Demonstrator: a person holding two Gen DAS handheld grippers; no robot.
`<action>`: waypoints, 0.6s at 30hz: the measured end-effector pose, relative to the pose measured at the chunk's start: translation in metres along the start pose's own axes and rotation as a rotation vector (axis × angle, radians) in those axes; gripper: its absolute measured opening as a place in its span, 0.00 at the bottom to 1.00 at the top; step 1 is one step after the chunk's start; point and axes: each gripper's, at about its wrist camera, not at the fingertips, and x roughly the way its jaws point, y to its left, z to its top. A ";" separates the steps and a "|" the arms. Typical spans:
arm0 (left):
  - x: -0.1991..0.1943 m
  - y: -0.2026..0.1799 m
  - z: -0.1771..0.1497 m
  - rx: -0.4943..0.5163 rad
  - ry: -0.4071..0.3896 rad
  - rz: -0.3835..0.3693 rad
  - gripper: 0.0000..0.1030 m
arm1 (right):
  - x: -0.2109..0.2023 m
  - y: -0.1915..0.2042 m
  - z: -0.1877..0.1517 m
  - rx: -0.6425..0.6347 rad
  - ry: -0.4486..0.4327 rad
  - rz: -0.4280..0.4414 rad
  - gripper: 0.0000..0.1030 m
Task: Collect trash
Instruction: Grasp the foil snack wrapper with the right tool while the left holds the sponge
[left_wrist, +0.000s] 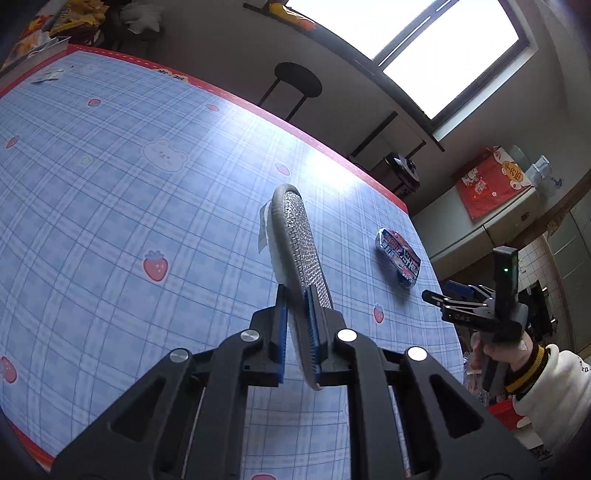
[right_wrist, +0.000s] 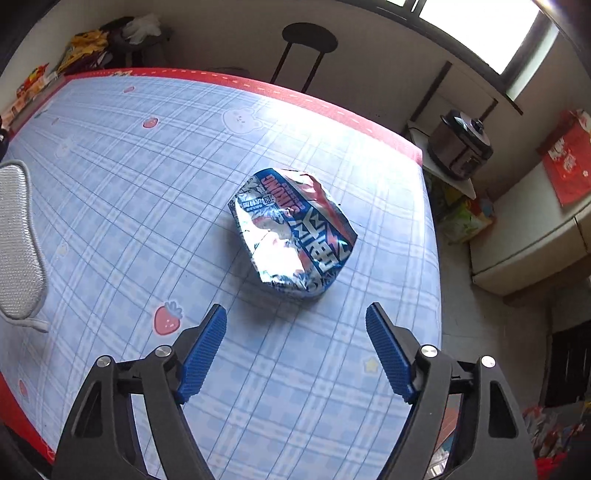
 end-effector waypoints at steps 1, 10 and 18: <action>-0.005 0.005 -0.002 -0.013 -0.008 0.007 0.13 | 0.010 0.005 0.008 -0.020 0.015 -0.012 0.71; -0.030 0.032 -0.012 -0.054 -0.023 0.025 0.13 | 0.054 0.028 0.044 -0.092 0.104 -0.137 0.57; -0.033 0.026 -0.018 -0.049 -0.024 0.002 0.13 | 0.016 0.020 0.042 -0.011 -0.008 -0.083 0.11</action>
